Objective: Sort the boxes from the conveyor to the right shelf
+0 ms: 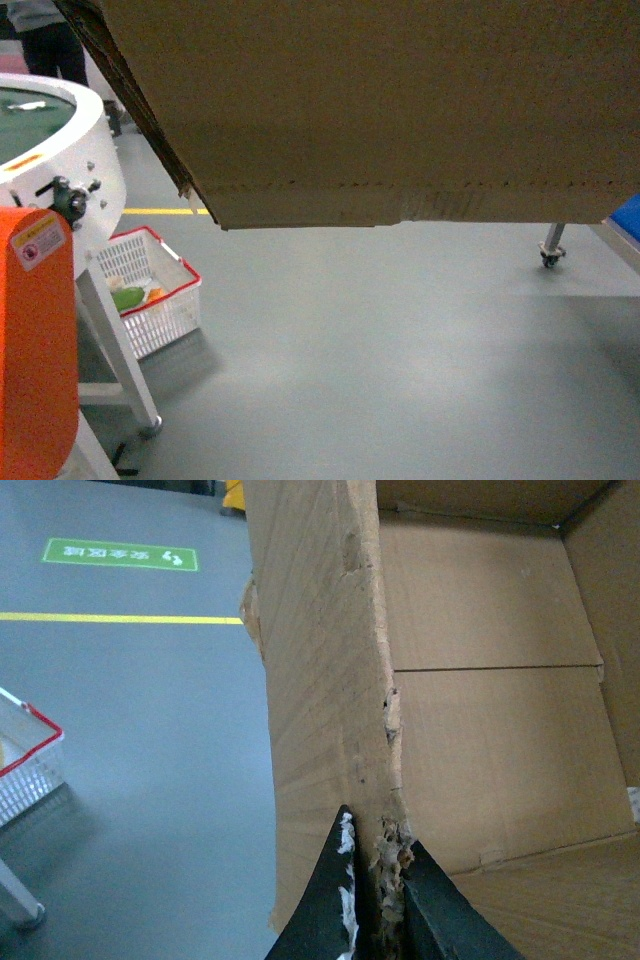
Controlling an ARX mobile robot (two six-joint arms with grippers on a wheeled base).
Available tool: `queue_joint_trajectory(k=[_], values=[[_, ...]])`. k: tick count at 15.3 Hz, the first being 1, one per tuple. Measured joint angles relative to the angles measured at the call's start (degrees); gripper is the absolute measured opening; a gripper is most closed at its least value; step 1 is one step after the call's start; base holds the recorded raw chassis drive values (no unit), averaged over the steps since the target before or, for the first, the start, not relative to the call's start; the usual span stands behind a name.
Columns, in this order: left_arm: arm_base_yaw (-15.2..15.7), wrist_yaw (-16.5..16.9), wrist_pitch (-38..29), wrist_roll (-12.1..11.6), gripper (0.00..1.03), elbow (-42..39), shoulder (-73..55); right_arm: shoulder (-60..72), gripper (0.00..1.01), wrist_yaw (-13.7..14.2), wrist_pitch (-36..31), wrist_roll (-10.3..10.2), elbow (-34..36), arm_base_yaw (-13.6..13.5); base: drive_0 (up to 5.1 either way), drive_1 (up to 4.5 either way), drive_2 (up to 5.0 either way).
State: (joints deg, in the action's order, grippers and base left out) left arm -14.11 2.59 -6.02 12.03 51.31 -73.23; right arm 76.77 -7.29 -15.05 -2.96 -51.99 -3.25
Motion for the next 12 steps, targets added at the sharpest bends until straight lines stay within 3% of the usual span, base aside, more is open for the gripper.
queue_joint_trajectory(k=[12], values=[[0.0,0.0,0.0,0.0,0.03,0.0,0.0,0.0,0.04,0.0,0.0,0.0,0.0,0.0,-1.6,-1.62,-1.6]])
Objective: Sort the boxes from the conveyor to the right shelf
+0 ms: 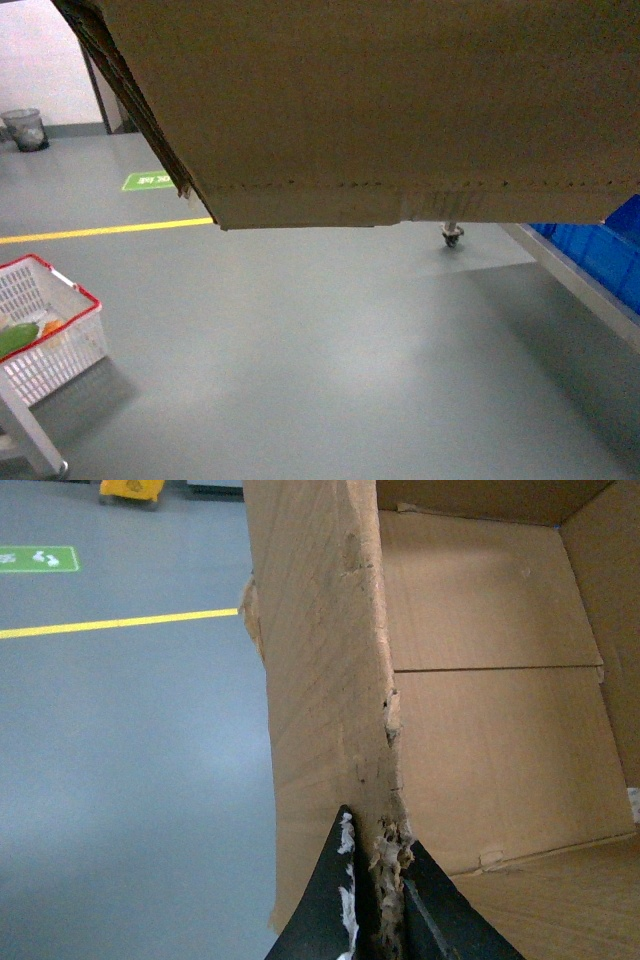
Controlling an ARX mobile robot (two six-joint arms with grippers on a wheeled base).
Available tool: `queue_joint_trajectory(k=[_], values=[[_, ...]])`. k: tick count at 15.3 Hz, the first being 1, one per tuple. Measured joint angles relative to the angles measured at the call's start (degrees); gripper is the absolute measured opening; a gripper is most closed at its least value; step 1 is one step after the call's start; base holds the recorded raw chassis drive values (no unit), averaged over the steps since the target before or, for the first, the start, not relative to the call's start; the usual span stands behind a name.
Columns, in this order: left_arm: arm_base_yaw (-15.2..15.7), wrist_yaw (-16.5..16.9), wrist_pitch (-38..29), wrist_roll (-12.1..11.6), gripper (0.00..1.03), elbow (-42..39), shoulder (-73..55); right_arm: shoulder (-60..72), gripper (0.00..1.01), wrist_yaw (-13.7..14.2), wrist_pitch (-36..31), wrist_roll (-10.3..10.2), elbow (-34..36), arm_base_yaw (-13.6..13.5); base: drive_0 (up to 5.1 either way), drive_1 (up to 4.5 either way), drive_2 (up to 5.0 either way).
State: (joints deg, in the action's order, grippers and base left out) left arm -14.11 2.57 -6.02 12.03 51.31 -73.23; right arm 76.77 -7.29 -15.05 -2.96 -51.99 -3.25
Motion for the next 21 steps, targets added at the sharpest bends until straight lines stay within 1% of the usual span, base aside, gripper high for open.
queue_joint_trajectory(k=[21], values=[[0.0,0.0,0.0,0.0,0.03,0.0,0.0,0.0,0.04,0.0,0.0,0.0,0.0,0.0,-1.6,-1.6,-1.6]])
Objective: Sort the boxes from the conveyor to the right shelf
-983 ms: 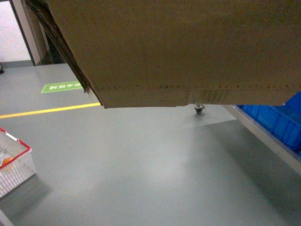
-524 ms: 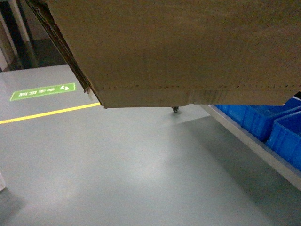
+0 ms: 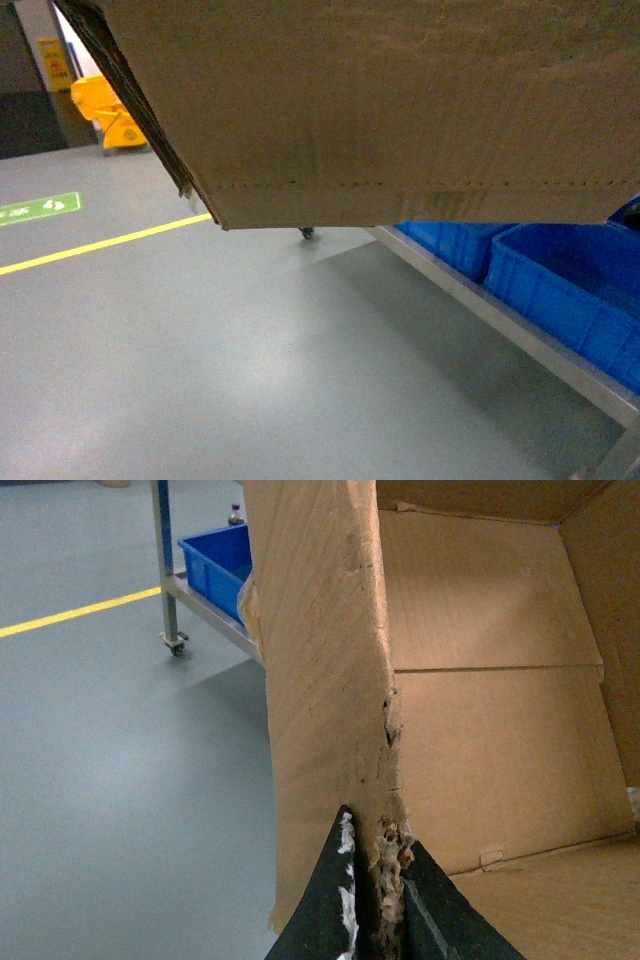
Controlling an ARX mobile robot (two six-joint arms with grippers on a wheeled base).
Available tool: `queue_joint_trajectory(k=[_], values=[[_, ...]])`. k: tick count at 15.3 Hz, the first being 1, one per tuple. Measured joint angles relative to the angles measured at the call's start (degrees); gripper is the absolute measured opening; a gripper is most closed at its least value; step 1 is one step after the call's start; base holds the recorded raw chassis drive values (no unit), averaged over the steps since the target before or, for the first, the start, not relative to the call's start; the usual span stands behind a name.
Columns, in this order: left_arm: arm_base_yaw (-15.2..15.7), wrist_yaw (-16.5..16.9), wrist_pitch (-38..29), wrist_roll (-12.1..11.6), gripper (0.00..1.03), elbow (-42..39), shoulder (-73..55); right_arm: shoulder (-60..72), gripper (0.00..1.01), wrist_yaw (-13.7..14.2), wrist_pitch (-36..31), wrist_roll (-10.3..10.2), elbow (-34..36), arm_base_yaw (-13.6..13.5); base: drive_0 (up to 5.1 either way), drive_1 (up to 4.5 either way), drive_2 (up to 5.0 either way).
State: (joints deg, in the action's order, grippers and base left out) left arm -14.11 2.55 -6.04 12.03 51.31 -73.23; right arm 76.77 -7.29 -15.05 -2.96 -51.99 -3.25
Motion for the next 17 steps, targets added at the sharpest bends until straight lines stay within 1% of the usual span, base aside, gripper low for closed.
queue_joint_trajectory(k=[17], values=[[0.0,0.0,0.0,0.0,0.03,0.0,0.0,0.0,0.04,0.0,0.0,0.0,0.0,0.0,-1.6,-1.63,-1.6]])
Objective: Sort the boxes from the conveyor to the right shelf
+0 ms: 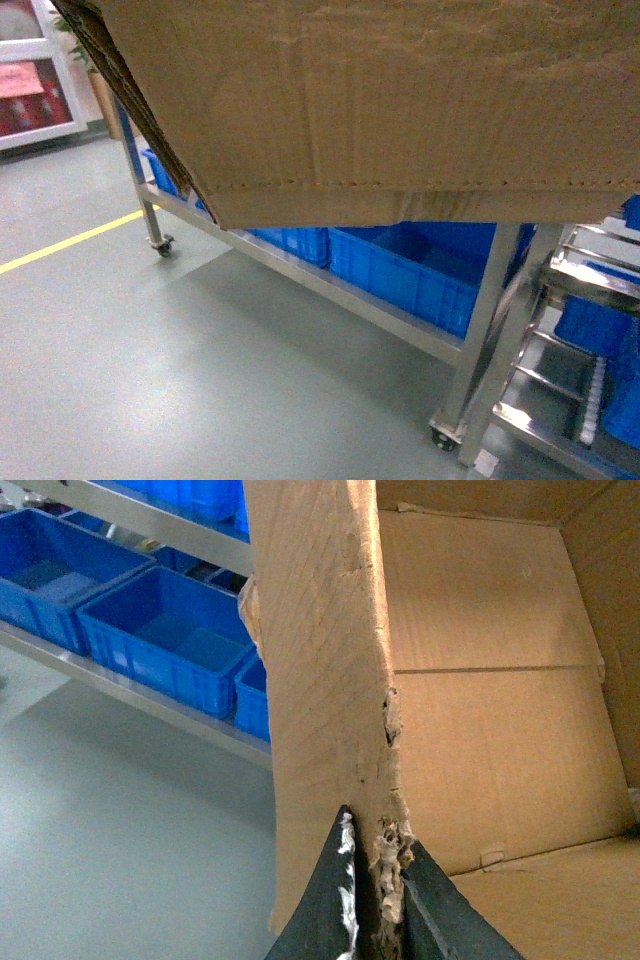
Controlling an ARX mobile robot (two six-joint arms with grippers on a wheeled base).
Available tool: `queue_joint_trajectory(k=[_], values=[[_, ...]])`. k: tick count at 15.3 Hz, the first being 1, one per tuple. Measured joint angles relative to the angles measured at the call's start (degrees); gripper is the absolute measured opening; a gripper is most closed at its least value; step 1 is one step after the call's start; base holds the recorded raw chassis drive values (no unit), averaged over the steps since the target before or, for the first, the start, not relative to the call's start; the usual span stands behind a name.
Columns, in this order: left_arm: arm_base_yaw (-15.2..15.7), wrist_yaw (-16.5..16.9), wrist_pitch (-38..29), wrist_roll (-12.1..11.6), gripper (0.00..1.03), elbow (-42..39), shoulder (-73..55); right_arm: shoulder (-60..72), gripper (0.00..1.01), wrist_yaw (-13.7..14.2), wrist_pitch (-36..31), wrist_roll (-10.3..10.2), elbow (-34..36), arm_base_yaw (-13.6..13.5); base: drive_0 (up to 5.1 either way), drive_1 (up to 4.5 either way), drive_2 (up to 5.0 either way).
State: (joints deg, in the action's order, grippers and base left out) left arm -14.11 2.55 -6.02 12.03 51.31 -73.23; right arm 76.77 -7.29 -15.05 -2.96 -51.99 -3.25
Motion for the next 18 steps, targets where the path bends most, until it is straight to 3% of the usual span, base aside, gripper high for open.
queue_joint_trajectory(k=[18], values=[[0.0,0.0,0.0,0.0,0.03,0.0,0.0,0.0,0.04,0.0,0.0,0.0,0.0,0.0,-1.6,-1.63,-1.6]])
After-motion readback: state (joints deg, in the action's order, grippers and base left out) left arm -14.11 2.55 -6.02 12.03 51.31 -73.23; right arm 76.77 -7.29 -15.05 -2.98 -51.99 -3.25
